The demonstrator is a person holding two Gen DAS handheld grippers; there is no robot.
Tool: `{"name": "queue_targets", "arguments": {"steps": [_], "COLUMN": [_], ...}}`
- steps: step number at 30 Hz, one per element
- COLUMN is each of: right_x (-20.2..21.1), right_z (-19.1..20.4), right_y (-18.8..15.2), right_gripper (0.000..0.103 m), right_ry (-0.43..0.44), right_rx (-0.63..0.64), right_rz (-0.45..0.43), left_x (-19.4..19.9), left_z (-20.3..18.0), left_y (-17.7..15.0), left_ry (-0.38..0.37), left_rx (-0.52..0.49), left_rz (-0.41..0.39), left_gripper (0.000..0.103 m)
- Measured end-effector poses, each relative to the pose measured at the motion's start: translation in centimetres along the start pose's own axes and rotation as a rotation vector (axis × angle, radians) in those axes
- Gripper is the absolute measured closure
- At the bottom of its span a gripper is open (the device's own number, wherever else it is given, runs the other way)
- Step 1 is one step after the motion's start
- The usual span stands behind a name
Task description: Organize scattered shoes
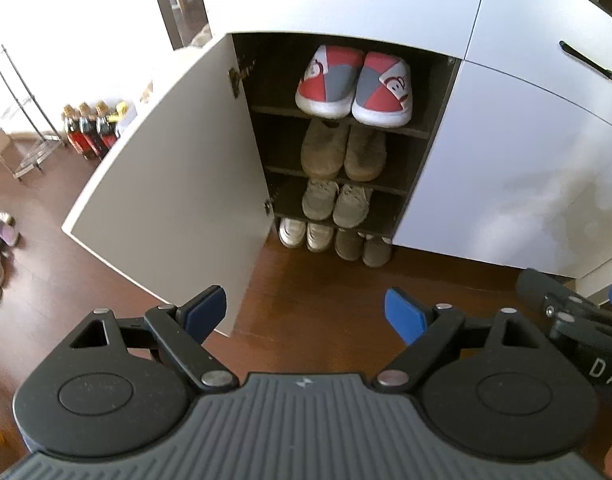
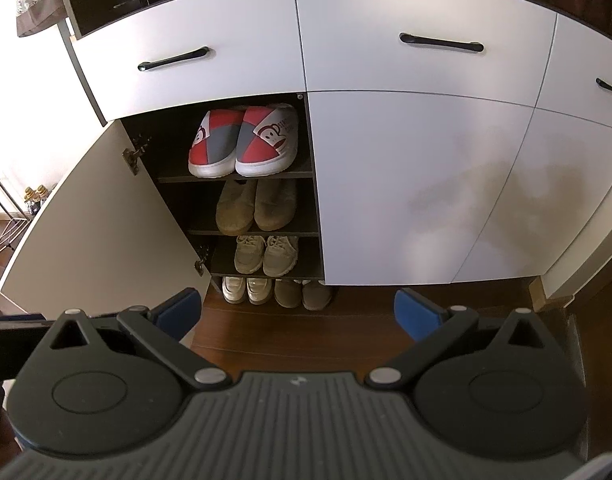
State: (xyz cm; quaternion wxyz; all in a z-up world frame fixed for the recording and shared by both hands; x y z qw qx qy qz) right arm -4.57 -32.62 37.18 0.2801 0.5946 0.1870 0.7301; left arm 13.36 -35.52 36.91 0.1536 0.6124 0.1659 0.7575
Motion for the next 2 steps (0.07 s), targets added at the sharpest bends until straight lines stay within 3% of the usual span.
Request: {"name": "queue_targets", "arguments": {"steps": [2], "right_x": [-0.2], "right_z": [-0.1], "right_y": [0.18], "right_gripper": [0.001], "right_ry": [-0.003], "right_rx": [-0.004], "right_rz": [0.003], "left_x": [-0.06], "left_z": [-0.06], "left_y": [0.25], "left_ry": [0.011], "left_rx": [-0.012], "left_rz": [0.0], "left_gripper": [0.013]}}
Point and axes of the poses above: each gripper's, at about its wrist camera, not at the fingertips, and x roughly against the way its jaws point, z to its left, y to its top, the point moved 10 cm from there along -x, roughly the way its jaws point, and after that the axes turned 7 degrees about y, right-handed, at the moved point
